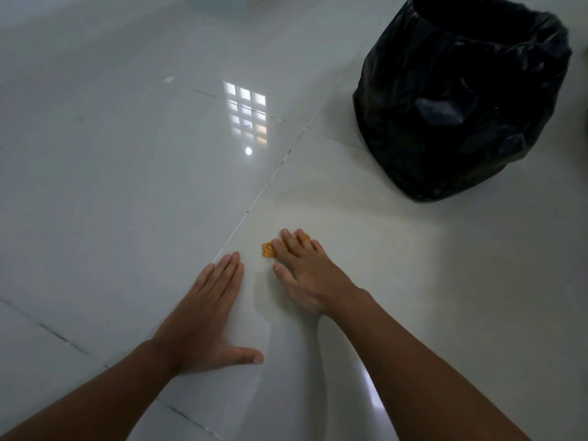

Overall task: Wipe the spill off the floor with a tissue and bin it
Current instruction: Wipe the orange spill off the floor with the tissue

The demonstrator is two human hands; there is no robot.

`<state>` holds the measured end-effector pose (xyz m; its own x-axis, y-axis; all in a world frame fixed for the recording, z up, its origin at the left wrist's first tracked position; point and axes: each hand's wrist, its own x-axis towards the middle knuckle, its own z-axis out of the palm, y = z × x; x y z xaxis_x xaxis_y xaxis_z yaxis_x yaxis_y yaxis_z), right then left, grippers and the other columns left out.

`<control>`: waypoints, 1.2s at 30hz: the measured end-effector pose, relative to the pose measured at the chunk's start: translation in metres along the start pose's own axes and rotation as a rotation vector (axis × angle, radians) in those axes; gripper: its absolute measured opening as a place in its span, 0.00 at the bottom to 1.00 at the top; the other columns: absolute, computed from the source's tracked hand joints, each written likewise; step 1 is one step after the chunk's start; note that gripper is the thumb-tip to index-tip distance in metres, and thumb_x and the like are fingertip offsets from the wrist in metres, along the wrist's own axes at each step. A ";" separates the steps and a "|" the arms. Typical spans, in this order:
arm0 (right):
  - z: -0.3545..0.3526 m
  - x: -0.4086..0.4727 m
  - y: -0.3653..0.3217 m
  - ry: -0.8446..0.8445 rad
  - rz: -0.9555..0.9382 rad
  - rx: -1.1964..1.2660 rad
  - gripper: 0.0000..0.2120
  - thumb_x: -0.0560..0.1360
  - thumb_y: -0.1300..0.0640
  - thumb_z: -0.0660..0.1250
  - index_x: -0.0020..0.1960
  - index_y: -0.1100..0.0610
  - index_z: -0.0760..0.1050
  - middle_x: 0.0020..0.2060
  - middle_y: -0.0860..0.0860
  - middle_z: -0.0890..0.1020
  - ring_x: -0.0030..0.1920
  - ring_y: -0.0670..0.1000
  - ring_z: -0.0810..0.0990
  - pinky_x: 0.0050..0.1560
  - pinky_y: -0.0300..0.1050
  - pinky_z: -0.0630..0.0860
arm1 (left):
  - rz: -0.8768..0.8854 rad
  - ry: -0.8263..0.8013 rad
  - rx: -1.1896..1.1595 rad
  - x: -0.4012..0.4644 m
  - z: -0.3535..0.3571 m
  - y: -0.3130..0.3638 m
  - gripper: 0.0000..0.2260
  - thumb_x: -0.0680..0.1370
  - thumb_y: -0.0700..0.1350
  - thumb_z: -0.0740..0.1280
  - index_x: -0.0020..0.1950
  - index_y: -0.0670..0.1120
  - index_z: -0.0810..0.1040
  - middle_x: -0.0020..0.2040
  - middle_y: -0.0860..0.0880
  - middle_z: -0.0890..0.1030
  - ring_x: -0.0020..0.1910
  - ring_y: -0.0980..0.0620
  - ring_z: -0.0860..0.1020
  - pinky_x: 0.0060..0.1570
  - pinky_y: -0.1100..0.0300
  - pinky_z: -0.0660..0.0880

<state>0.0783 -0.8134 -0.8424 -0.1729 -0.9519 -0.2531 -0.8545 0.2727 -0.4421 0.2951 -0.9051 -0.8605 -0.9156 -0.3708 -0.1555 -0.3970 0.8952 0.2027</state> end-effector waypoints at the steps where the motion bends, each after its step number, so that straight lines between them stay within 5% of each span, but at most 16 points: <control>1: 0.004 -0.007 -0.003 0.001 -0.029 -0.023 0.26 0.83 0.45 0.46 0.80 0.50 0.49 0.80 0.48 0.46 0.78 0.50 0.40 0.76 0.49 0.39 | -0.005 -0.004 -0.008 -0.003 0.001 0.002 0.63 0.64 0.83 0.59 0.80 0.35 0.52 0.81 0.38 0.50 0.81 0.43 0.49 0.76 0.47 0.49; 9: 0.030 -0.107 0.000 -0.011 -0.148 -0.133 0.26 0.82 0.41 0.44 0.79 0.44 0.50 0.79 0.43 0.49 0.78 0.45 0.40 0.77 0.49 0.40 | -0.005 0.008 -0.023 -0.011 0.004 0.007 0.63 0.64 0.83 0.58 0.81 0.37 0.49 0.82 0.40 0.48 0.81 0.45 0.46 0.76 0.48 0.46; 23: 0.037 -0.218 0.061 0.061 -0.051 -0.208 0.31 0.81 0.38 0.50 0.80 0.47 0.48 0.79 0.44 0.49 0.79 0.49 0.44 0.75 0.55 0.51 | 0.084 -0.004 -0.022 -0.007 0.005 0.031 0.62 0.65 0.82 0.59 0.81 0.37 0.49 0.82 0.42 0.47 0.81 0.49 0.44 0.77 0.58 0.41; 31: 0.036 -0.169 0.026 -0.041 -0.203 -0.252 0.33 0.79 0.32 0.46 0.79 0.46 0.49 0.79 0.46 0.50 0.79 0.50 0.43 0.77 0.55 0.45 | -0.013 -0.002 0.000 -0.016 0.007 0.019 0.64 0.63 0.84 0.58 0.81 0.37 0.48 0.82 0.41 0.47 0.81 0.45 0.47 0.77 0.53 0.43; 36: 0.036 -0.117 -0.007 -0.043 -0.210 -0.221 0.35 0.77 0.29 0.41 0.79 0.44 0.48 0.79 0.44 0.47 0.78 0.48 0.41 0.76 0.57 0.40 | -0.015 -0.011 0.019 -0.011 0.002 0.004 0.66 0.61 0.85 0.58 0.81 0.38 0.43 0.82 0.42 0.42 0.81 0.47 0.41 0.77 0.51 0.42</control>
<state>0.1220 -0.6993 -0.8404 0.0355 -0.9761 -0.2146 -0.9559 0.0295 -0.2922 0.3032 -0.8968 -0.8597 -0.9085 -0.3820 -0.1691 -0.4098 0.8938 0.1822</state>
